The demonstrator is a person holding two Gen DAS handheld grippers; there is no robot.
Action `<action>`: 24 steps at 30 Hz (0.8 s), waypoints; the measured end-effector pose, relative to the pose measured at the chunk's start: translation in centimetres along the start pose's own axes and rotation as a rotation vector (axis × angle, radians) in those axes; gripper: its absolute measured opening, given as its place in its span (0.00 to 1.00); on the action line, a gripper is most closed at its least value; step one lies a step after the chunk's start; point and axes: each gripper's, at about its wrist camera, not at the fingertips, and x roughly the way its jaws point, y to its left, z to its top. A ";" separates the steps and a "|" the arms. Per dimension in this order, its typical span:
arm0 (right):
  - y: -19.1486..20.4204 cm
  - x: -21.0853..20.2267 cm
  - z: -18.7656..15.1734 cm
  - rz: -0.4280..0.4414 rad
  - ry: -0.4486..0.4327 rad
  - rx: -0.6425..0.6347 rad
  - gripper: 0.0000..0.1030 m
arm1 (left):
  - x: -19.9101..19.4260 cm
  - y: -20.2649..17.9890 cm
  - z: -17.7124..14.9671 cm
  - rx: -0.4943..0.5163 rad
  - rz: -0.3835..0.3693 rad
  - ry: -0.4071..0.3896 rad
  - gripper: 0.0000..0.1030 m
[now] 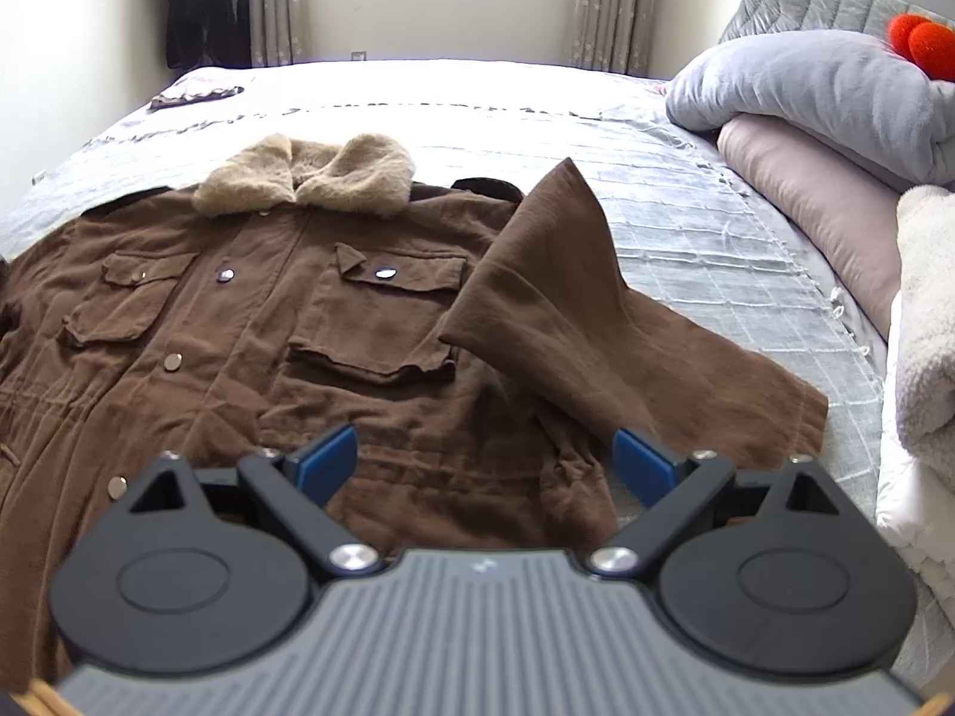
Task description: Fold large clothes
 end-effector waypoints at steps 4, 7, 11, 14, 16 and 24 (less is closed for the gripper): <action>0.6 0.6 0.3 -0.008 -0.002 -0.009 0.91 | -3.1 8.6 1.2 -0.107 0.178 -0.078 0.08; 1.2 1.2 0.4 0.008 0.005 -0.019 0.91 | -2.8 13.6 -0.1 -0.043 0.446 -0.080 0.00; 2.2 2.0 0.5 0.013 0.031 -0.037 0.91 | -2.8 19.7 -3.0 -0.280 0.388 -0.022 0.03; 2.8 1.7 0.5 0.013 0.028 -0.055 0.92 | -2.5 20.6 -4.3 -0.425 0.191 -0.002 0.17; 3.1 1.5 0.6 0.004 0.033 -0.066 0.92 | -1.5 20.3 -4.5 -0.481 0.125 0.003 0.55; 3.8 0.4 0.7 -0.027 0.022 -0.123 0.94 | 1.5 17.7 -3.5 -0.478 0.010 0.088 0.71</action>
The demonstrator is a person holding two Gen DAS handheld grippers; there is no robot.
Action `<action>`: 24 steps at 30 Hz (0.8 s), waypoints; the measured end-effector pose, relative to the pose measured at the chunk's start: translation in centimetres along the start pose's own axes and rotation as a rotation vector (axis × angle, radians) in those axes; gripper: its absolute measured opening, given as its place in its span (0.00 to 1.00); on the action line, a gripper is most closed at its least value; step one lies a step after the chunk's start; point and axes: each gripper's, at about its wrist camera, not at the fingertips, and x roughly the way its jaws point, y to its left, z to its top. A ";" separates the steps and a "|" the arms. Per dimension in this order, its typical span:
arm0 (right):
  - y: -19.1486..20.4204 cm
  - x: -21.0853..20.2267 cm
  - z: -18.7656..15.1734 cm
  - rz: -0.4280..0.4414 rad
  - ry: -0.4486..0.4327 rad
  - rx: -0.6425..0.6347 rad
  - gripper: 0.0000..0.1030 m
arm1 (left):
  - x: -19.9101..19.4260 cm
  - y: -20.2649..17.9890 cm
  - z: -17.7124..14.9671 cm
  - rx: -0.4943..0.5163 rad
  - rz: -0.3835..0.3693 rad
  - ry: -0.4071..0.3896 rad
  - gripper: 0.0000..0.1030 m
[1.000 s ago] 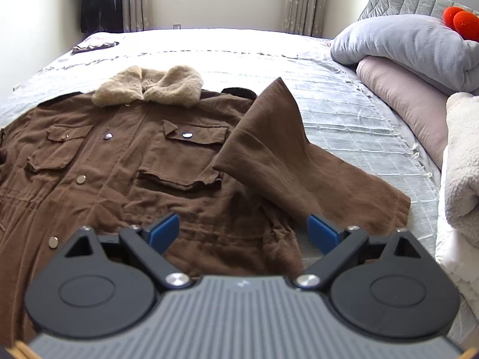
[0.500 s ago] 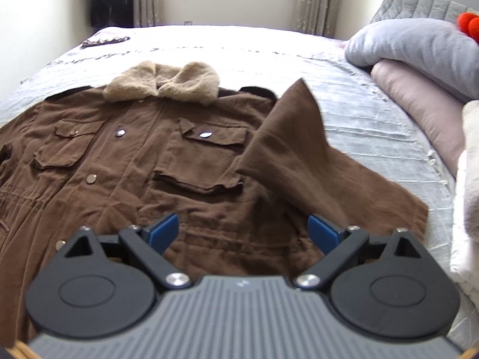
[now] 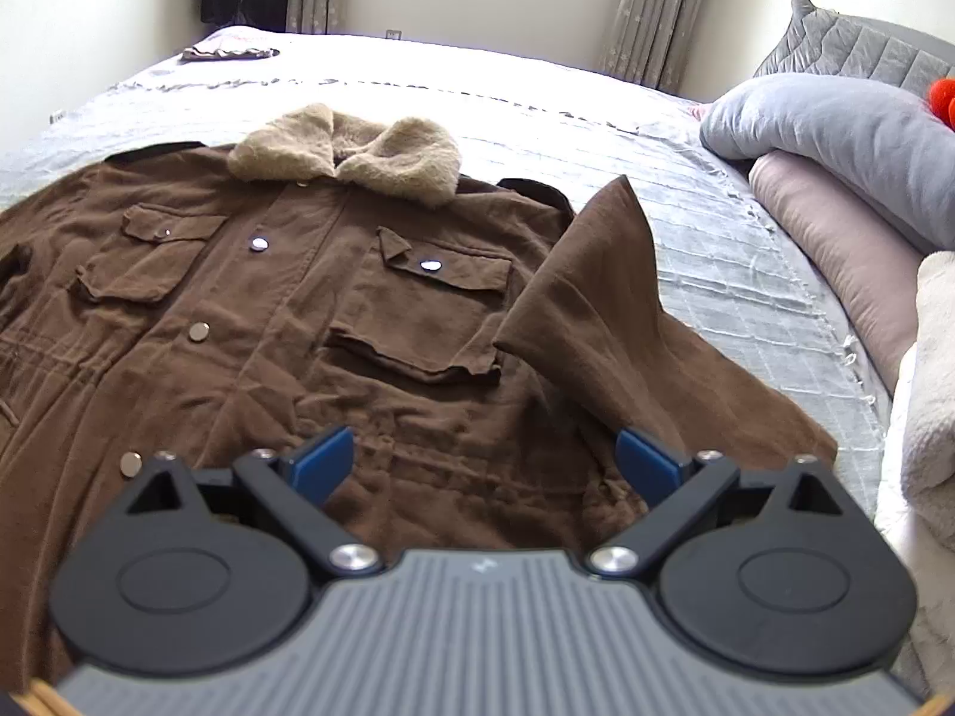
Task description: Fold large clothes
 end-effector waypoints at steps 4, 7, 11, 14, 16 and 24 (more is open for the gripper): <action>0.0 0.3 0.0 -0.019 0.011 0.009 0.94 | 1.2 -2.3 -0.2 0.119 0.049 -0.010 0.21; -0.1 0.3 -0.1 -0.020 0.013 0.011 0.94 | -0.1 -3.3 -0.3 0.167 0.120 -0.102 0.11; -0.5 0.1 -0.2 -0.027 0.012 0.021 0.94 | 0.6 -4.0 -0.2 0.244 0.372 -0.222 0.08; -1.2 -0.3 -0.4 -0.023 0.003 0.027 0.94 | 0.9 -2.7 0.0 0.225 0.391 -0.158 0.10; -1.9 -0.3 -0.5 -0.028 -0.003 0.032 0.95 | -0.2 -2.5 -0.1 0.224 0.346 -0.145 0.21; -5.3 0.6 -0.8 -0.028 0.008 0.125 0.96 | -5.2 -3.7 -1.4 0.227 0.227 -0.045 0.88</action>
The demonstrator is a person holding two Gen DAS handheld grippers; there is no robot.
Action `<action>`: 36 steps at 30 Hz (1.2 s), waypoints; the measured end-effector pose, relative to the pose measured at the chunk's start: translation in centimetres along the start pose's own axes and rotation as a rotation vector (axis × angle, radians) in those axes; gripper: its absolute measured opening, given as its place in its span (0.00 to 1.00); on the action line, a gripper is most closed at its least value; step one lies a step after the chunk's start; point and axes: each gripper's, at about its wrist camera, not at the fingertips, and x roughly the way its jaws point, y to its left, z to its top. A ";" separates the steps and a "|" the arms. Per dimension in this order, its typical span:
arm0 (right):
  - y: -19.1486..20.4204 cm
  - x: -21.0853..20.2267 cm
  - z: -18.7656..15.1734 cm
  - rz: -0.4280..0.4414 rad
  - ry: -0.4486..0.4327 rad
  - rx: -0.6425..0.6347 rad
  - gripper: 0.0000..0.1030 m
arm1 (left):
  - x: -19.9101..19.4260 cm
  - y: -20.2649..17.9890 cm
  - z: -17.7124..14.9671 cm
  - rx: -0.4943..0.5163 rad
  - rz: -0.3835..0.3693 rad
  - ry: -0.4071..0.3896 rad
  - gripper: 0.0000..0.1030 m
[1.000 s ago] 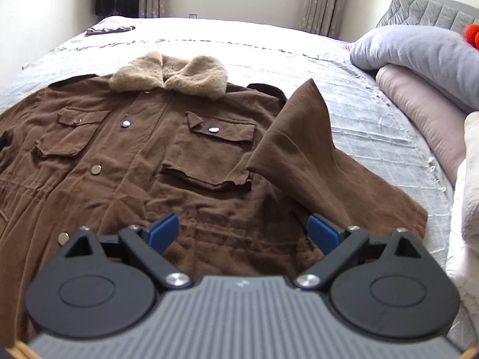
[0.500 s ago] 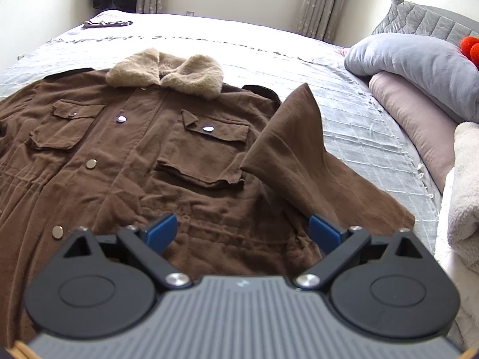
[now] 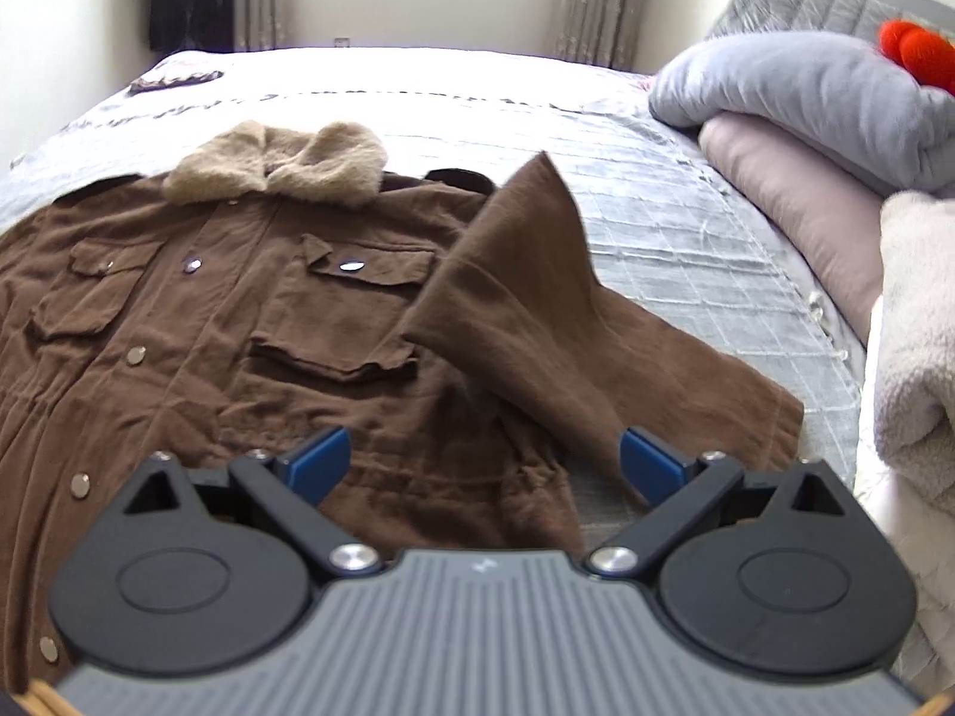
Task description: Fold large clothes
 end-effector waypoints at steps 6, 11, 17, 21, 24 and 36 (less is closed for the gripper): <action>-4.1 0.2 0.0 -0.027 -0.003 0.086 0.98 | -3.7 -4.5 -1.6 0.075 -0.094 0.041 0.99; -9.2 -0.3 -0.6 -0.012 -0.010 0.223 0.98 | -7.4 -10.6 -4.9 0.187 -0.218 0.040 1.00; -16.7 -0.7 -2.9 0.001 -0.014 0.416 0.98 | -11.1 -18.6 -9.8 0.293 -0.427 0.044 1.00; -19.2 2.2 -3.7 -0.105 0.039 0.467 0.98 | -12.7 -23.6 -12.9 0.353 -0.516 0.042 1.00; -20.0 5.2 -4.3 -0.193 0.063 0.454 0.95 | -13.0 -26.3 -15.1 0.403 -0.555 0.050 1.00; -14.7 4.7 -1.4 -0.377 -0.075 0.067 0.06 | -13.1 -29.2 -19.0 0.428 -0.594 0.087 1.00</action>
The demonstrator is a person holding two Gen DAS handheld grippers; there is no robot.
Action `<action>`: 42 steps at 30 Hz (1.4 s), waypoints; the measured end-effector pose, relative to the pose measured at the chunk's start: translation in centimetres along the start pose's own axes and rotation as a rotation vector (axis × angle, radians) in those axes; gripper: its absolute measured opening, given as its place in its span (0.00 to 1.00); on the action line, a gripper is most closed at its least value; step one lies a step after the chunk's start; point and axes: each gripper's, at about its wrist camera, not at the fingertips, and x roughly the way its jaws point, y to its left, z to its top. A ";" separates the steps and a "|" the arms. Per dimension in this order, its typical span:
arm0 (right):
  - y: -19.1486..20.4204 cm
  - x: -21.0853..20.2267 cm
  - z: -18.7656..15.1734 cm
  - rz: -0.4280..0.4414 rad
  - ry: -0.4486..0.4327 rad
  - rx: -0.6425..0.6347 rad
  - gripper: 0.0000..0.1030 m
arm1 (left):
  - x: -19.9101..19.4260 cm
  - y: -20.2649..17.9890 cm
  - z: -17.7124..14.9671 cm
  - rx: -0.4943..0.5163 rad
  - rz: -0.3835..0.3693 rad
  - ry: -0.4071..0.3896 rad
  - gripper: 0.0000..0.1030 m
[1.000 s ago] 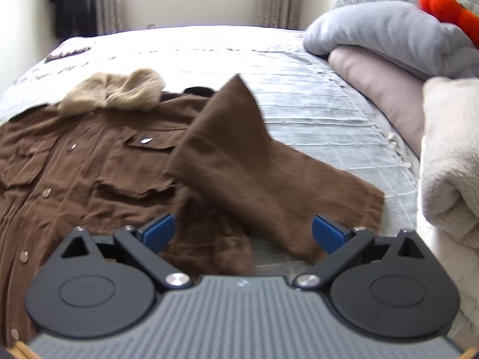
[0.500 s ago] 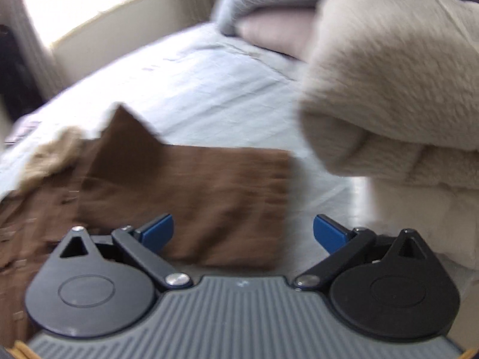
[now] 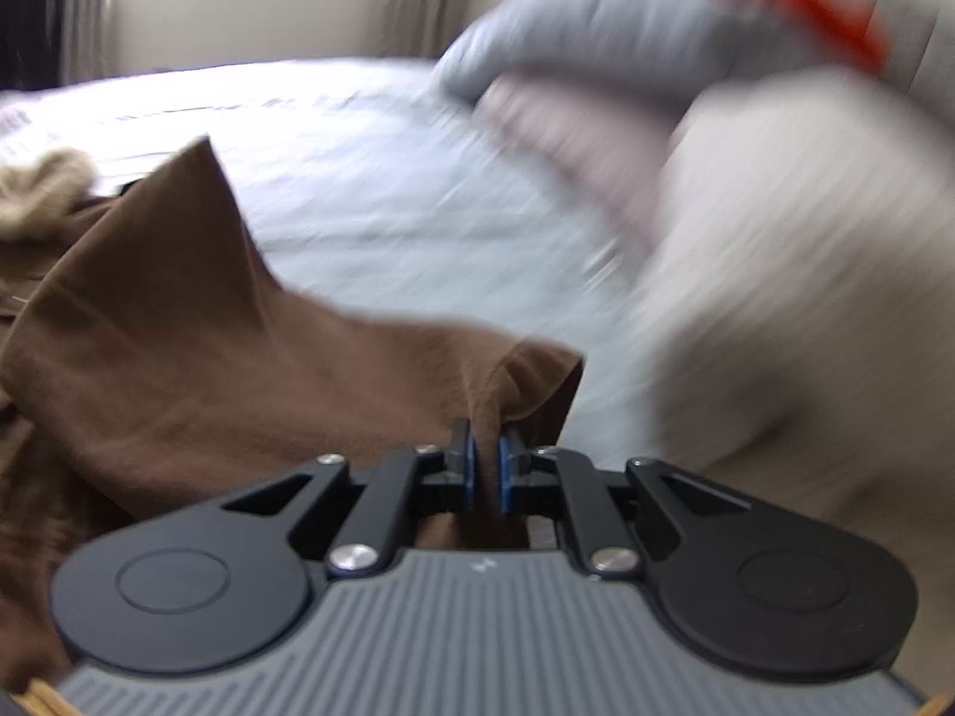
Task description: Fold large clothes
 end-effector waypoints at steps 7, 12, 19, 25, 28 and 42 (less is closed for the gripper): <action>-1.2 -5.6 2.9 -0.189 -0.172 -0.154 0.05 | -0.1 0.3 0.5 -0.025 -0.017 0.005 1.00; -2.6 -6.5 4.8 -0.074 -0.175 -0.044 0.06 | -0.2 -1.0 1.9 -0.011 -0.083 -0.030 0.99; -4.1 -7.6 8.8 0.126 -0.161 0.095 0.06 | 3.7 -9.4 6.6 0.146 -0.200 -0.062 0.77; -5.4 -9.7 11.4 0.205 -0.233 0.124 0.06 | 9.2 -17.9 10.0 0.192 -0.321 -0.035 0.43; -6.9 -10.3 13.8 0.146 -0.310 0.097 0.06 | 11.6 -21.9 11.2 0.190 -0.404 -0.026 0.34; -6.1 -0.2 13.9 0.116 -0.216 -0.085 0.06 | 19.5 -37.8 9.9 0.316 -0.638 0.106 0.29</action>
